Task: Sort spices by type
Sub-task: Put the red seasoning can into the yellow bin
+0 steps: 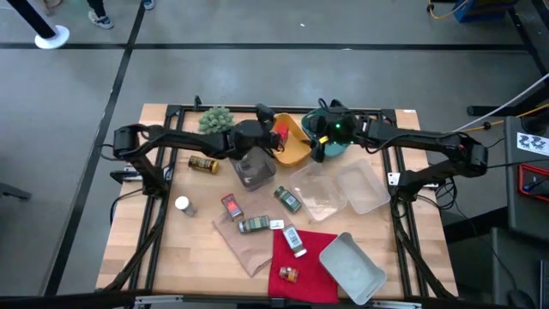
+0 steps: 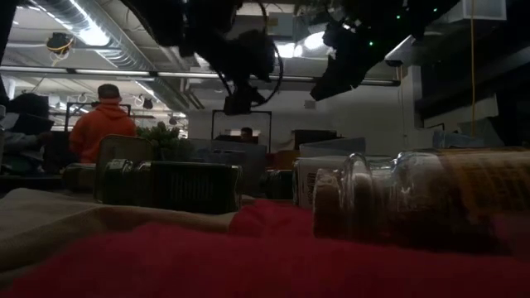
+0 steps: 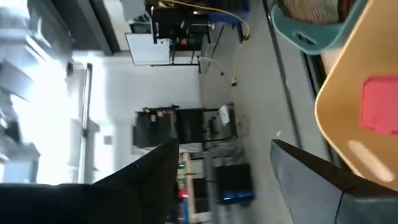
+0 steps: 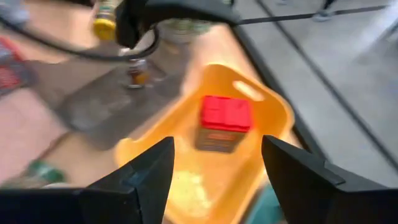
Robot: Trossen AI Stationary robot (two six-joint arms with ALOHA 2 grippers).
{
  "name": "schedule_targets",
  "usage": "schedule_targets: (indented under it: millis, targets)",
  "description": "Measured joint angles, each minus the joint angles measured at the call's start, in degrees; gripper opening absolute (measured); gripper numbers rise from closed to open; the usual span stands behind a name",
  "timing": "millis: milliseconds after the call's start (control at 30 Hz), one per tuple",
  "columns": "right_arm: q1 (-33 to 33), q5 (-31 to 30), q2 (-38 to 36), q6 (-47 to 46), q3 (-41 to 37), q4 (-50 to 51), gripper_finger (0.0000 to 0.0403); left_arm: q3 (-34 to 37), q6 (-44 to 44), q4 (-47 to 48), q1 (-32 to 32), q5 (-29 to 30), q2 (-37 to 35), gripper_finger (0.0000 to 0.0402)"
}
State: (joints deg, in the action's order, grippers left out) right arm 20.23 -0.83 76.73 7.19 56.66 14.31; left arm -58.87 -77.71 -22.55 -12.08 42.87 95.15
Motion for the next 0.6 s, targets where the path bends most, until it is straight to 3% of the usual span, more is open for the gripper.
schedule_targets:
  millis: [267, 433, 600]
  targets:
    - [-0.04, 6.55, -1.01, -1.46, -0.02, 2.76, 0.0241, -0.02, 27.32, 24.31, 4.98, -0.29, -8.47, 0.0242]
    - [-1.42, 5.69, -1.01, -1.40, -0.02, 2.77, 0.0241, -0.02, 51.14, 41.98, 9.72, -2.98, -12.57, 0.0242]
    - [-4.02, 5.69, -1.01, -1.23, -0.04, 2.66, 0.0241, -0.02, 79.89, 51.33, 15.02, -8.76, -14.99, 0.0242]
